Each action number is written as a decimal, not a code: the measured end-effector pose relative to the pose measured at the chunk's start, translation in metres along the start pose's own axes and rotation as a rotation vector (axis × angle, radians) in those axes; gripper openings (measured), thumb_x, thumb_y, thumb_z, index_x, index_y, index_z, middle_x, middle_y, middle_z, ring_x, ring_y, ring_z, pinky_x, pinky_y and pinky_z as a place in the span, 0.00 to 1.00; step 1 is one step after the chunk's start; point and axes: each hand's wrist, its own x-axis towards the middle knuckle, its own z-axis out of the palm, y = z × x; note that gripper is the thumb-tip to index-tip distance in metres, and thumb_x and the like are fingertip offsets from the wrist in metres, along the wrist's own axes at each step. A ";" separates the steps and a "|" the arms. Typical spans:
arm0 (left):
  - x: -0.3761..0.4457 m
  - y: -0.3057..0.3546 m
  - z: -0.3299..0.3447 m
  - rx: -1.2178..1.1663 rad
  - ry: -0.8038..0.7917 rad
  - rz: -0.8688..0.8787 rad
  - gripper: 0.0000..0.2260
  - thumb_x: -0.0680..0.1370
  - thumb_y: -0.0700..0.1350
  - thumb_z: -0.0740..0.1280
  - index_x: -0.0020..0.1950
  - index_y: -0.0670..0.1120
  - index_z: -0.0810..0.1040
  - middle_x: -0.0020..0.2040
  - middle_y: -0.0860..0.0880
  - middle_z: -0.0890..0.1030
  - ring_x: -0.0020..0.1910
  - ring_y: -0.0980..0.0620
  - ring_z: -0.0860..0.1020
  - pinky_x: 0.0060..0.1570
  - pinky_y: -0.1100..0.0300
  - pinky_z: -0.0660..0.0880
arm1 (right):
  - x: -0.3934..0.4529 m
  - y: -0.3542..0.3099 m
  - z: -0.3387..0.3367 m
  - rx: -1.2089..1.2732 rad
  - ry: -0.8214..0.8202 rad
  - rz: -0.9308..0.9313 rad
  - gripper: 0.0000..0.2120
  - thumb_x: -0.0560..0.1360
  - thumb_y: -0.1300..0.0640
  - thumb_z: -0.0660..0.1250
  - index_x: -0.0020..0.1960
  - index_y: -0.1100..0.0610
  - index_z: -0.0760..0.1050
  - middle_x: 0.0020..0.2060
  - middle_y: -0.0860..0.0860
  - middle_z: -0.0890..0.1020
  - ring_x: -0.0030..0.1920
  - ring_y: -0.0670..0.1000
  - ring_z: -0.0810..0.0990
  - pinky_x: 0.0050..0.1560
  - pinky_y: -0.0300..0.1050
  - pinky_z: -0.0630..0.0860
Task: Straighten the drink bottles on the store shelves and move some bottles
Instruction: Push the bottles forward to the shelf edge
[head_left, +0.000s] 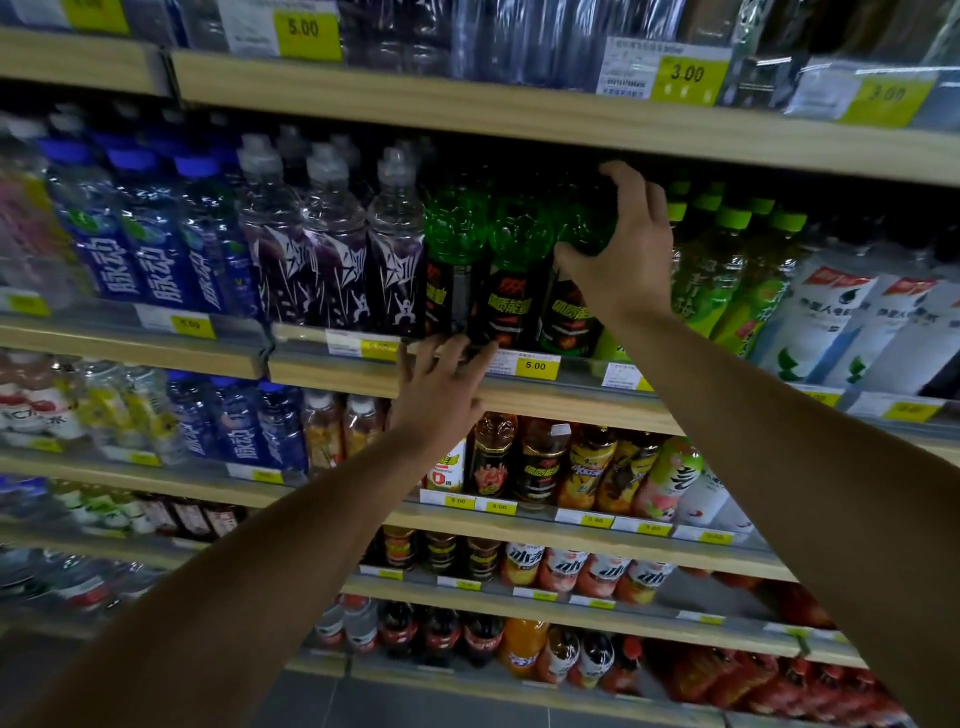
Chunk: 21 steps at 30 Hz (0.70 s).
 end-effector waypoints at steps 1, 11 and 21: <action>0.000 -0.001 0.000 -0.004 0.014 0.003 0.37 0.68 0.51 0.78 0.74 0.52 0.69 0.68 0.42 0.71 0.67 0.38 0.63 0.62 0.26 0.65 | 0.002 0.002 0.002 -0.010 -0.010 0.026 0.35 0.69 0.58 0.75 0.73 0.50 0.66 0.66 0.51 0.70 0.59 0.45 0.69 0.53 0.27 0.65; 0.001 -0.002 0.007 0.008 0.053 0.015 0.38 0.66 0.51 0.79 0.74 0.52 0.69 0.67 0.42 0.72 0.66 0.39 0.64 0.63 0.26 0.64 | 0.016 0.006 0.015 -0.110 -0.137 0.096 0.39 0.73 0.55 0.74 0.76 0.53 0.55 0.68 0.58 0.69 0.61 0.60 0.76 0.56 0.54 0.77; -0.001 -0.004 0.004 0.010 0.017 0.017 0.39 0.67 0.51 0.78 0.75 0.54 0.65 0.68 0.43 0.71 0.66 0.39 0.65 0.62 0.27 0.66 | 0.025 0.011 0.006 -0.547 -0.198 0.013 0.39 0.73 0.50 0.73 0.77 0.56 0.57 0.69 0.60 0.68 0.70 0.63 0.65 0.72 0.57 0.61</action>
